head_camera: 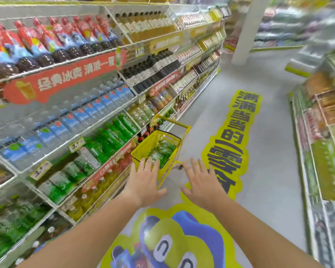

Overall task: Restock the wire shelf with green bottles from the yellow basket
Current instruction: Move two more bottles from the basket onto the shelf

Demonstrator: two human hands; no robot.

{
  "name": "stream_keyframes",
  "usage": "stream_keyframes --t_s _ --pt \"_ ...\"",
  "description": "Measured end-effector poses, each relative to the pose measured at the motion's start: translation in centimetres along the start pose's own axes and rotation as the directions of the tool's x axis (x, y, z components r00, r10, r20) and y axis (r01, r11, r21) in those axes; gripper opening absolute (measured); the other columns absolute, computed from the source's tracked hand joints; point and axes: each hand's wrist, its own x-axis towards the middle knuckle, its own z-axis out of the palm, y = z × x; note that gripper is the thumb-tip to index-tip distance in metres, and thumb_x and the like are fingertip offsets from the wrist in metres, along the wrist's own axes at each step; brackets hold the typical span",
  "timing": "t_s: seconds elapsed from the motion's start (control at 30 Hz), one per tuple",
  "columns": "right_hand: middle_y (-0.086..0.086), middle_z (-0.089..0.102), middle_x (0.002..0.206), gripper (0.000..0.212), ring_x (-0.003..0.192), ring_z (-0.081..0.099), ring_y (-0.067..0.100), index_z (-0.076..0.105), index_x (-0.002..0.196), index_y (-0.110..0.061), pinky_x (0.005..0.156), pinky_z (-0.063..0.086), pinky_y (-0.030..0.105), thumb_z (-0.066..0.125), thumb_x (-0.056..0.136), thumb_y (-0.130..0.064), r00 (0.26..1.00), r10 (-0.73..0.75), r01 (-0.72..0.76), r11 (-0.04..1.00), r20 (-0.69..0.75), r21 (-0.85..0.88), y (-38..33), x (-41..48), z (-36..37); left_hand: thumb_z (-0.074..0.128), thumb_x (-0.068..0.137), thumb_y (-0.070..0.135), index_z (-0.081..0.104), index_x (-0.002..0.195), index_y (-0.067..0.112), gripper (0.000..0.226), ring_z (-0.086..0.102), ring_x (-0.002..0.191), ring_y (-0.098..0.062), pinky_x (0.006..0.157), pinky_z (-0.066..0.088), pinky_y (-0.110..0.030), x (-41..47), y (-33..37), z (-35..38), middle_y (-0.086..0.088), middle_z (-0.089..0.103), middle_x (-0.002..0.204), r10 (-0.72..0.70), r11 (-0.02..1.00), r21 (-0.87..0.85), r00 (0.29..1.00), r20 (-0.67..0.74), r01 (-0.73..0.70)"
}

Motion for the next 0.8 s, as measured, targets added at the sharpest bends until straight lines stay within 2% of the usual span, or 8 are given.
stream_keyframes --t_s 0.13,0.23,0.43,0.67,0.8 --pt "0.017 0.039 0.153 0.080 0.139 0.039 0.039 0.040 0.149 -0.014 0.106 0.035 0.060 0.031 0.086 -0.064 1.000 0.031 -0.031 0.999 0.003 -0.015 4.5 3.8 0.1 0.037 0.087 0.077 0.000 0.162 0.016 0.103 0.005 0.155 -0.034 0.122 0.011 -0.058 5.9 1.4 -0.6 -0.014 0.006 0.169 0.044 0.998 0.042 0.999 -0.018 -0.044" --pt "0.018 0.045 0.148 0.077 0.133 0.045 0.041 0.048 0.143 -0.013 0.101 0.041 0.060 0.041 0.084 -0.062 0.999 0.032 -0.032 0.999 -0.010 -0.022 7.7 7.7 0.5 0.034 0.087 0.078 -0.001 0.162 0.017 0.102 0.003 0.155 -0.035 0.122 0.010 -0.059 11.0 1.1 -0.4 -0.014 0.003 0.169 0.070 0.997 0.037 0.997 -0.036 -0.069" --pt "0.021 0.051 0.142 0.078 0.127 0.052 0.043 0.054 0.138 -0.010 0.093 0.049 0.061 0.033 0.083 -0.062 0.999 0.037 -0.038 0.998 -0.019 -0.052 12.8 18.6 1.4 0.032 0.091 0.075 -0.002 0.161 0.013 0.100 0.001 0.155 -0.037 0.122 0.009 -0.061 22.8 -0.6 -0.9 -0.017 0.001 0.168 0.054 0.998 -0.028 0.998 -0.012 -0.054" --pt "0.022 0.050 0.143 0.078 0.128 0.050 0.044 0.052 0.141 -0.009 0.096 0.046 0.062 0.033 0.085 -0.060 1.000 -0.004 0.002 0.997 -0.025 -0.078 15.8 33.0 1.3 0.033 0.089 0.075 0.001 0.161 0.012 0.101 -0.001 0.154 -0.039 0.121 0.005 -0.064 36.0 -3.7 -1.2 -0.018 0.002 0.168 0.050 0.999 -0.003 0.999 0.011 -0.050" --pt "0.022 0.048 0.144 0.077 0.130 0.047 0.045 0.052 0.140 -0.009 0.097 0.044 0.062 0.032 0.086 -0.061 0.999 -0.041 0.040 0.997 -0.024 -0.063 16.6 39.9 1.5 0.032 0.089 0.076 0.002 0.161 0.013 0.100 -0.001 0.154 -0.040 0.119 0.008 -0.065 41.5 -5.9 -1.2 -0.018 0.001 0.168 0.032 0.999 0.000 0.999 0.042 -0.032"
